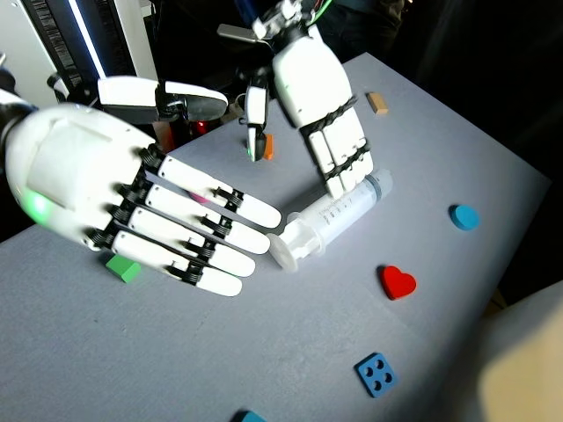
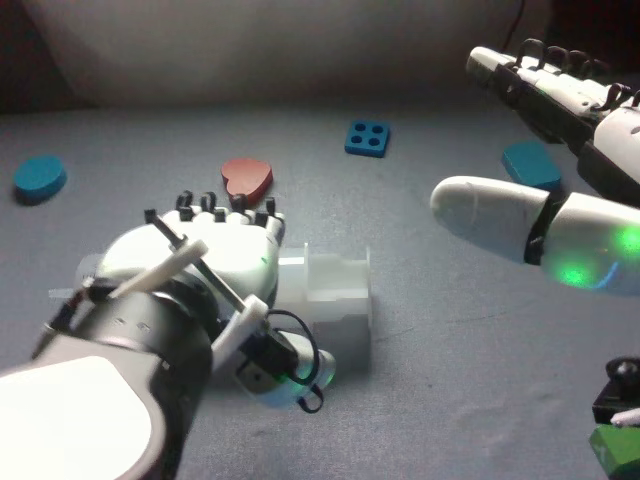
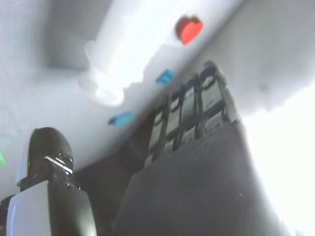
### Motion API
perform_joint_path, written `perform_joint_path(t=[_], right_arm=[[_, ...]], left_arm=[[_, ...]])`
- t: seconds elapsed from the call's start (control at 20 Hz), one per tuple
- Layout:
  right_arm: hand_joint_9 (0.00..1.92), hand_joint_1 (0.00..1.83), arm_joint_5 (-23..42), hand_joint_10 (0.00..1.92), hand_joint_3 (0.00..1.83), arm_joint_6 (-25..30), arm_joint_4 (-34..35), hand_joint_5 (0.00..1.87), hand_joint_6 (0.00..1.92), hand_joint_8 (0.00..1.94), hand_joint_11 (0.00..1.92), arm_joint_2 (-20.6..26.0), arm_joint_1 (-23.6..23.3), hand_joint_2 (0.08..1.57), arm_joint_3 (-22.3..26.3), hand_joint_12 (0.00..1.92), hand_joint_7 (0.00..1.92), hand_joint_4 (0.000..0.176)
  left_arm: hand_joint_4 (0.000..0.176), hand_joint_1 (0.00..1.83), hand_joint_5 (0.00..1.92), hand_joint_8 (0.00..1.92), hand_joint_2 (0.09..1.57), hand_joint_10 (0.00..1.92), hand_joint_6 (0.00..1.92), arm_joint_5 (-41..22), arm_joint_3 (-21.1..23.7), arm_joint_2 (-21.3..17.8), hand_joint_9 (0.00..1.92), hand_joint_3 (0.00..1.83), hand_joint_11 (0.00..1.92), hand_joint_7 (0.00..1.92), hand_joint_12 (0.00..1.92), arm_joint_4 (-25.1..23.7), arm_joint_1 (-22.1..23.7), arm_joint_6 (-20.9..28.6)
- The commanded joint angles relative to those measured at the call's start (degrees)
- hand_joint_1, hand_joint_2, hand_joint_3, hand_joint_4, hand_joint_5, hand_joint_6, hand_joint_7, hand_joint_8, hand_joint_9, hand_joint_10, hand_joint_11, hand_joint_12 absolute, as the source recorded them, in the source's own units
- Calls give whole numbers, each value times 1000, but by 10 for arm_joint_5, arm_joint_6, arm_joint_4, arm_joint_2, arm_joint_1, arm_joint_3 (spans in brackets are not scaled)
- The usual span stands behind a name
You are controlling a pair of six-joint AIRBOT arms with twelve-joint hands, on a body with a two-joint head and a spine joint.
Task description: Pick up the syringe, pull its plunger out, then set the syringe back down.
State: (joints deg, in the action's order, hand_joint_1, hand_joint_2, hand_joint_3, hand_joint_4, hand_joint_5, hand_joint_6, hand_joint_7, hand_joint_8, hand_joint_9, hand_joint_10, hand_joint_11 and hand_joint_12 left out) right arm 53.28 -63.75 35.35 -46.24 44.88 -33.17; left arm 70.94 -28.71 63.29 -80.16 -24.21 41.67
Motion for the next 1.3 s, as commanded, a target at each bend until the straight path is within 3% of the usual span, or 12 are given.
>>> perform_joint_path(t=[0.0, 0.15, 0.3, 0.5, 0.85, 0.95, 1.25], right_arm=[[0, 68, 58, 0, 0, 27, -44, 17, 3, 1, 0, -4, -1, 1002, -8, 172, 19, 0], [0, 65, 66, 0, 0, 89, -74, 8, 0, 3, 0, -8, 3, 1002, -31, 164, 19, 0], [0, 64, 58, 0, 0, 111, -75, 8, 0, 0, 0, -9, 11, 1004, -38, 166, 3, 0], [0, 61, 38, 0, 1, 156, -37, 29, 2, 3, 0, -13, 14, 1006, -45, 160, 5, 0], [0, 63, 58, 0, 0, 152, -8, 12, 0, 4, 0, -37, 19, 1009, -56, 97, 1, 0], [14, 57, 51, 4, 1, 118, 21, 13, 1, 6, 0, -41, 17, 1012, -56, 220, 32, 0], [5, 57, 51, 2, 0, 77, 51, 13, 1, 5, 0, -50, 15, 1009, -56, 177, 13, 0]], left_arm=[[0, 599, 31, 0, 1091, 0, 5, 28, -7, 7, 0, 10, 10, 25, 5, -62, 0, 6], [0, 596, 20, 1, 1092, 0, 0, 47, -26, 32, 0, 8, 10, 25, 5, -82, -15, 15], [0, 632, 25, 1, 1079, 0, 2, 63, -44, 49, 0, 1, 6, 26, 4, -112, -36, 39], [0, 633, 21, 0, 1081, 0, 0, 76, -68, 61, 0, 1, 4, 19, 3, -148, -69, 61], [0, 642, 10, 0, 1065, 0, 1, 77, -112, 74, 0, 0, 0, 0, 0, -171, -105, 83], [0, 640, 9, 5, 1066, 0, 1, 69, -126, 78, 0, 0, 6, 14, 2, -173, -112, 85], [0, 641, 1, 3, 1067, 0, 0, 58, -154, 94, 0, 0, 0, 12, 0, -185, -129, 97]])
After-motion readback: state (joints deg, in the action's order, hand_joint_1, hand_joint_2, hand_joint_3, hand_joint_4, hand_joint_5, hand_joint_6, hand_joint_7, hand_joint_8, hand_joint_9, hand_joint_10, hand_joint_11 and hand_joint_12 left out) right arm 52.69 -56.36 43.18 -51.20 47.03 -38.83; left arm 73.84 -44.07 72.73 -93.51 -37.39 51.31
